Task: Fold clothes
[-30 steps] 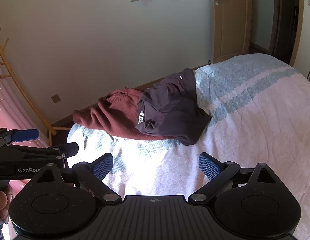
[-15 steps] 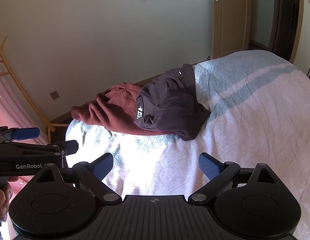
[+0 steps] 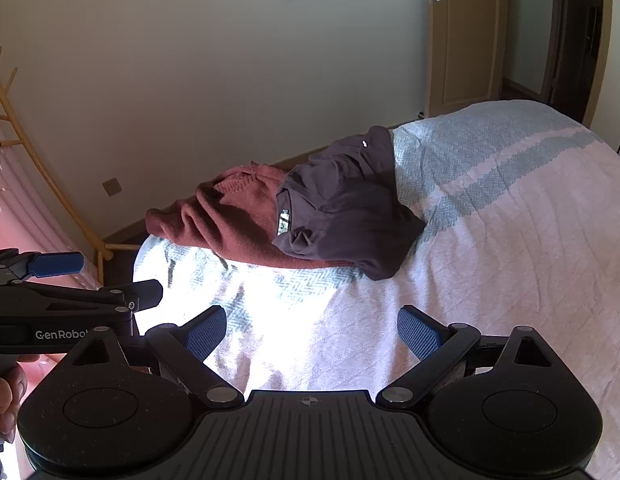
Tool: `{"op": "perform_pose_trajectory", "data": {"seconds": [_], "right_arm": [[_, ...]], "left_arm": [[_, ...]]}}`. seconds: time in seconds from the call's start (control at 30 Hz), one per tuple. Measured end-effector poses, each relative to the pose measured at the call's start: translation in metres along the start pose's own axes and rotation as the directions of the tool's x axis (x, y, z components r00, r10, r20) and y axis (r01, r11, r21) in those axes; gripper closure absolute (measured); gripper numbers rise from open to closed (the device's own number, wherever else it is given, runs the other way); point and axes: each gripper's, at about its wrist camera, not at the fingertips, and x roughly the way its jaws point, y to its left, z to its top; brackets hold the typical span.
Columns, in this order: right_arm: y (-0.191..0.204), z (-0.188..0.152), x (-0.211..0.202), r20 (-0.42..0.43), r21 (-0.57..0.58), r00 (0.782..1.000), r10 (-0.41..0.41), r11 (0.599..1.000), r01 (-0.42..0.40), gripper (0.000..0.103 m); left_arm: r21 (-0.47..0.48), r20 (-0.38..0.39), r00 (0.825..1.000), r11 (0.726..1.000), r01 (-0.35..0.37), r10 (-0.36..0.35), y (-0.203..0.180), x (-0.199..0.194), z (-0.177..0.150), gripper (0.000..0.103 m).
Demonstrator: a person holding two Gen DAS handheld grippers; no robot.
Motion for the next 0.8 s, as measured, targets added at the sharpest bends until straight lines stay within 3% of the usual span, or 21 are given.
{"op": "perform_pose_trajectory", "data": {"seconds": [0.27,0.63,0.8], "right_arm": [[0.001,0.0,0.006,-0.02,-0.045,0.999,-0.039,0.998,0.038,0.008],[-0.019,-0.001,0.003,0.024,0.074,0.995,-0.102,0.992,0.1,0.008],[-0.019,-0.001,-0.001,0.033,0.033,0.992,-0.118,0.993,0.117,0.008]], "left_arm": [[0.01,0.001,1.0,1.0,-0.012,0.012,0.003,-0.001,-0.001,0.007],[0.034,-0.004,1.0,0.999,-0.024,0.024,-0.002,0.0,-0.004,0.007],[0.034,-0.006,0.999,0.999,-0.035,0.035,-0.003,-0.001,-0.007,0.007]]}}
